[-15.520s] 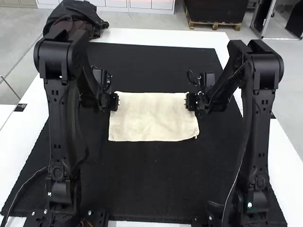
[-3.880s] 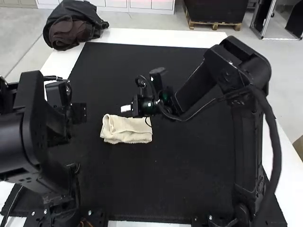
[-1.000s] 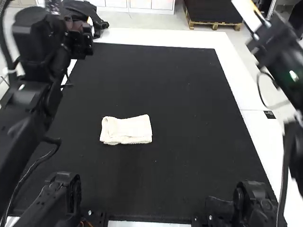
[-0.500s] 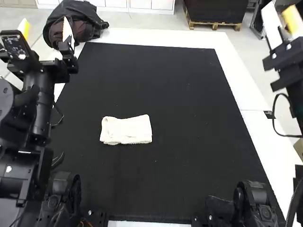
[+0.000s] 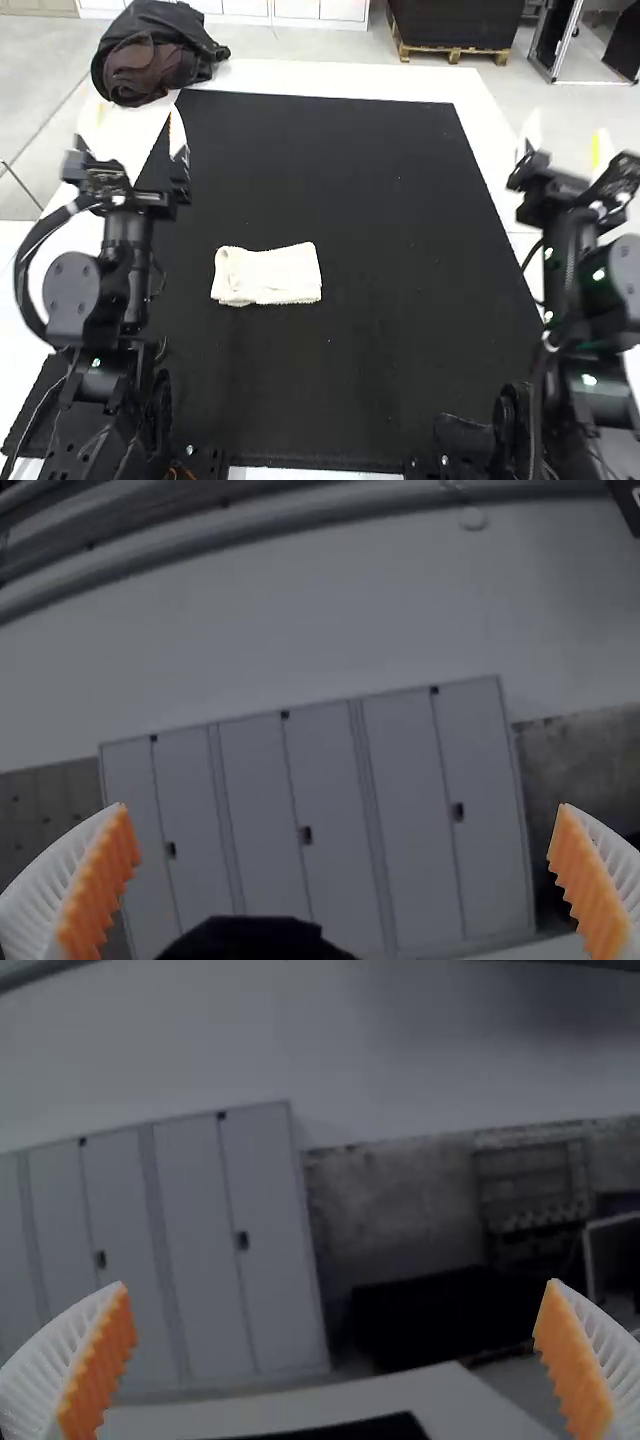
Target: Fold the towel.
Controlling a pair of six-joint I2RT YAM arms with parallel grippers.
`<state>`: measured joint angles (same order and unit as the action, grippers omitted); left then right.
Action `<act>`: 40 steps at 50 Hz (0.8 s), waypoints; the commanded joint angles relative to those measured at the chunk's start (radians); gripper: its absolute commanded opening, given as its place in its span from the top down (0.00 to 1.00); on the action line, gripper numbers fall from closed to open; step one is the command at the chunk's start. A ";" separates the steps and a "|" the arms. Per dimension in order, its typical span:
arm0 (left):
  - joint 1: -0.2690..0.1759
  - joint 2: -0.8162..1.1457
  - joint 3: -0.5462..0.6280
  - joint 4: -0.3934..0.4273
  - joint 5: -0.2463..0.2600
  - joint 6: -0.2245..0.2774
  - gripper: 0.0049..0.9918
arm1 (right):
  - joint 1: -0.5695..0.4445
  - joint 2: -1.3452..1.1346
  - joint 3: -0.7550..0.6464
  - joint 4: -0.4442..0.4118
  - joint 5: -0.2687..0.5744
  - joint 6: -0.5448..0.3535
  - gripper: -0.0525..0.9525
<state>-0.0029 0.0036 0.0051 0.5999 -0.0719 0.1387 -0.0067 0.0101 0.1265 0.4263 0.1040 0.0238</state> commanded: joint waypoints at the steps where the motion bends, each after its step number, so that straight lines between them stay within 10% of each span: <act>1: -0.005 -0.008 -0.002 -0.052 0.050 0.004 0.03 | -0.016 -0.007 -0.054 0.065 -0.053 -0.035 0.04; 7: -0.006 -0.008 -0.004 -0.190 0.061 -0.028 0.03 | -0.018 -0.007 -0.070 0.008 -0.204 -0.038 0.04; 16: -0.002 -0.008 -0.004 -0.354 0.060 -0.033 0.02 | -0.018 -0.009 -0.125 -0.023 -0.139 -0.074 0.04; 27: -0.005 -0.007 -0.004 -0.569 0.064 -0.031 0.02 | -0.018 -0.007 -0.125 -0.408 -0.063 -0.120 0.04; 40: 0.003 -0.007 -0.004 -0.588 0.063 -0.031 0.03 | -0.018 -0.009 -0.125 -0.423 -0.102 -0.145 0.04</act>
<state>-0.0021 0.0036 0.0055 0.0105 -0.0246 0.1150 -0.0109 0.0097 0.0055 0.0051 0.0113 -0.0982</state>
